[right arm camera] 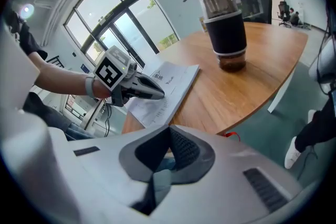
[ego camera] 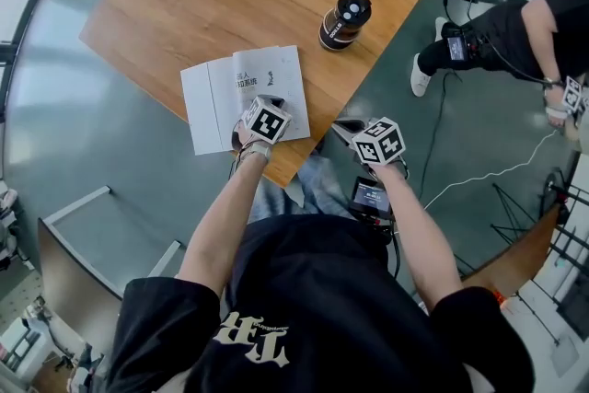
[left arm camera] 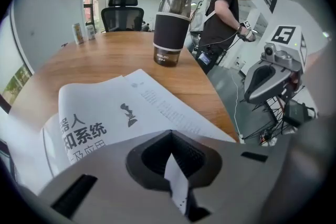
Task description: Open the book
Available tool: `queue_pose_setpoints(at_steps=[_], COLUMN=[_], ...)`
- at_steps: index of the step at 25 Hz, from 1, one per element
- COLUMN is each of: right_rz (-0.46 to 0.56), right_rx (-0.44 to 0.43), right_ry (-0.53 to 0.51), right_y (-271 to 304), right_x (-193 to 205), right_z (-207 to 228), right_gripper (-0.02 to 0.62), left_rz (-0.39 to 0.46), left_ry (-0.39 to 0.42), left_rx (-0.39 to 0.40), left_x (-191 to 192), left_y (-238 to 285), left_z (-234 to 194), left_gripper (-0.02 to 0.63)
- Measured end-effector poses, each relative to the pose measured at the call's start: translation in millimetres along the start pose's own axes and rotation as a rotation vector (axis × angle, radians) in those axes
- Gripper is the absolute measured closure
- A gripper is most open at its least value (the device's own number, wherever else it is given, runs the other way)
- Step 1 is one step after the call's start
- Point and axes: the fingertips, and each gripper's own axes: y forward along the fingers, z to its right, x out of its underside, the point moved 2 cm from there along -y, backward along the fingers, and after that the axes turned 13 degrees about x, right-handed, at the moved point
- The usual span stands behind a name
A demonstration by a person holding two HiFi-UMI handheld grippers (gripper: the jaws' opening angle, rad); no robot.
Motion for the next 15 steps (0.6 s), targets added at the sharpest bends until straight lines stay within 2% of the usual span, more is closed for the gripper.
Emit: queue_pose_setpoints(at_steps=[8, 11, 15], right_rz=[-0.013, -0.028, -0.085], right_rx=[-0.046, -0.063, -0.018], right_ry=[-0.035, -0.042, -0.032], right_y=[24, 39, 77], right_x=[-14, -23, -31], right_z=[-28, -41, -42], right_gripper=[0.606, 0.606, 0.606], left_rz=[0.023, 0.033, 0.057], left_ry=[-0.062, -0.093, -0.109], left_rx=[-0.109, -0.118, -0.114], left_x=[48, 63, 73], left_y=[-64, -78, -89], left_z=[-46, -55, -59], left_gripper=[0.6, 0.6, 0.6])
